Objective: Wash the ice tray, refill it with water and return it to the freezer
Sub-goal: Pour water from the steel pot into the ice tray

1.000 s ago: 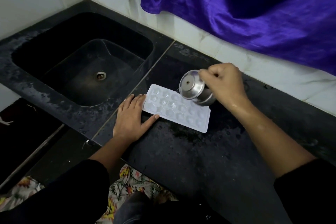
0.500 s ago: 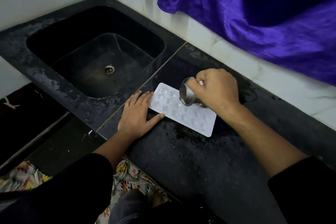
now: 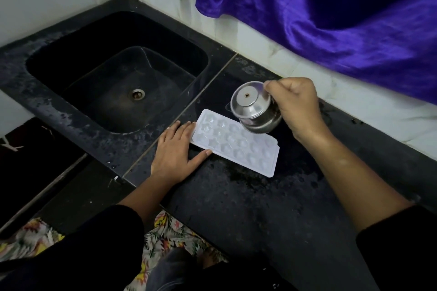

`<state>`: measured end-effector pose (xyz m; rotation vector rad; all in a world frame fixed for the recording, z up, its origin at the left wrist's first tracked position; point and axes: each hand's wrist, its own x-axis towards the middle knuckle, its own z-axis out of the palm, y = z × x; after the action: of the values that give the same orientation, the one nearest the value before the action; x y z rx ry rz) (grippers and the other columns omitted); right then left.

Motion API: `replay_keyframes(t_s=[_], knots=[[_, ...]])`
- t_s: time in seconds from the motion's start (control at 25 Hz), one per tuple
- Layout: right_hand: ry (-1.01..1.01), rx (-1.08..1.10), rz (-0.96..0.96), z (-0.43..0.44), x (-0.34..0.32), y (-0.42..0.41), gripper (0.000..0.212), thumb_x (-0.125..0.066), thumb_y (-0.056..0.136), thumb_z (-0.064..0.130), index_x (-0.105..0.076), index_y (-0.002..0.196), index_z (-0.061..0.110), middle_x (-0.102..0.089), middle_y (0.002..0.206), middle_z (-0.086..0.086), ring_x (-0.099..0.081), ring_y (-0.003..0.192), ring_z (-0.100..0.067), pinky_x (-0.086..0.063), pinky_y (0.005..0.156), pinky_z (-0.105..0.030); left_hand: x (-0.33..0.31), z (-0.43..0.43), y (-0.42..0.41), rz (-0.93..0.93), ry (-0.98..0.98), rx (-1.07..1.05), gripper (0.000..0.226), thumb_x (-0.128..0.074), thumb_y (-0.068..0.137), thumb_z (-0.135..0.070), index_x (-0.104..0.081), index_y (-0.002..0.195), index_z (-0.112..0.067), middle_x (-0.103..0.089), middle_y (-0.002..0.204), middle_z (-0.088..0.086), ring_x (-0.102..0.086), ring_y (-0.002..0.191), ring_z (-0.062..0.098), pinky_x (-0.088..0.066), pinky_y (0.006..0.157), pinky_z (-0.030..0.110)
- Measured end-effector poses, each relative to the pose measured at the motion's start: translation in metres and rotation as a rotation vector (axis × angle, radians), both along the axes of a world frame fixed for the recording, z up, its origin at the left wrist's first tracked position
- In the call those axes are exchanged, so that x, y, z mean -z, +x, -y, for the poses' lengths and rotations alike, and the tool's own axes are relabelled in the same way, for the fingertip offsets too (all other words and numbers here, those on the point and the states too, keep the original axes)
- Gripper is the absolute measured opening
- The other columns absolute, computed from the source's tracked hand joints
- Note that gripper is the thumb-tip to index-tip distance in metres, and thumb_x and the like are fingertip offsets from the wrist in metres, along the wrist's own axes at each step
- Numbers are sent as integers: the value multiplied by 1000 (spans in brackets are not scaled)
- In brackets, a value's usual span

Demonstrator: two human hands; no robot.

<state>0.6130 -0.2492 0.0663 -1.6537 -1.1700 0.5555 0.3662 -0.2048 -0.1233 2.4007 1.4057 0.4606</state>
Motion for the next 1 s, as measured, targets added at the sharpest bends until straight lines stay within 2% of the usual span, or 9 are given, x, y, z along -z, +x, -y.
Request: replay_keyframes(t_s=[0.16,0.24,0.4,0.52,0.68,0.8,0.88,0.92,1.0], knots=[[-107,-82,617,-14,4,-26,47,-63,86,29,-39,49,12,-32,44,3,-30,43,-13,-26,48,-29,0,0,0,-1,-7,-6,91,-43,94,-81,-35,162,-20,-44,165,0,-25,158,25,-17,129,48],[-139,-136,805,-18,5,-40,46,-60,87,34,-42,51,11,-36,44,1,-35,42,-16,-26,47,-29,0,1,0,5,-10,-8,90,-45,94,-80,-36,162,-20,-43,165,0,-24,159,24,-17,129,48],[-159,-205,970,-24,7,-58,48,-57,92,35,-42,50,16,-39,44,2,-38,42,-14,-23,49,-27,3,1,0,16,-1,-10,90,-47,94,-79,-37,161,-20,-43,165,0,-25,159,25,-18,128,48],[-132,-197,983,-27,7,-60,48,-57,92,34,-40,50,18,-38,44,3,-37,41,-13,-22,48,-26,3,0,0,11,-5,-9,91,-45,94,-80,-36,162,-21,-42,165,-1,-24,159,25,-18,129,48],[-137,-106,731,-28,12,-35,47,-62,88,33,-44,52,10,-36,45,3,-34,43,-14,-30,48,-30,3,1,-1,8,0,-12,91,-44,94,-81,-36,162,-21,-42,166,-1,-24,159,24,-18,129,47],[-108,-35,252,-21,20,-9,45,-67,89,25,-49,52,6,-38,47,4,-35,47,-11,-34,52,-30,1,1,0,10,0,-8,90,-45,95,-79,-37,161,-20,-43,165,0,-25,159,25,-18,129,47],[-85,67,-79,-13,25,5,41,-68,92,20,-56,63,-5,-38,50,4,-34,48,-9,-32,50,-25,0,1,0,14,1,-5,90,-45,95,-79,-37,161,-19,-44,164,1,-26,158,26,-19,129,49],[-84,128,-217,-9,27,12,38,-67,94,20,-58,65,-4,-37,50,6,-32,46,-8,-29,46,-23,-1,1,0,10,-2,-3,90,-45,95,-79,-37,161,-19,-44,164,1,-27,158,26,-19,129,49],[-78,219,-412,-3,31,25,33,-66,95,22,-59,64,14,-35,51,6,-27,44,-8,-21,43,-23,-2,1,0,-4,-5,0,90,-44,95,-79,-37,161,-18,-44,164,1,-27,158,26,-20,129,49]])
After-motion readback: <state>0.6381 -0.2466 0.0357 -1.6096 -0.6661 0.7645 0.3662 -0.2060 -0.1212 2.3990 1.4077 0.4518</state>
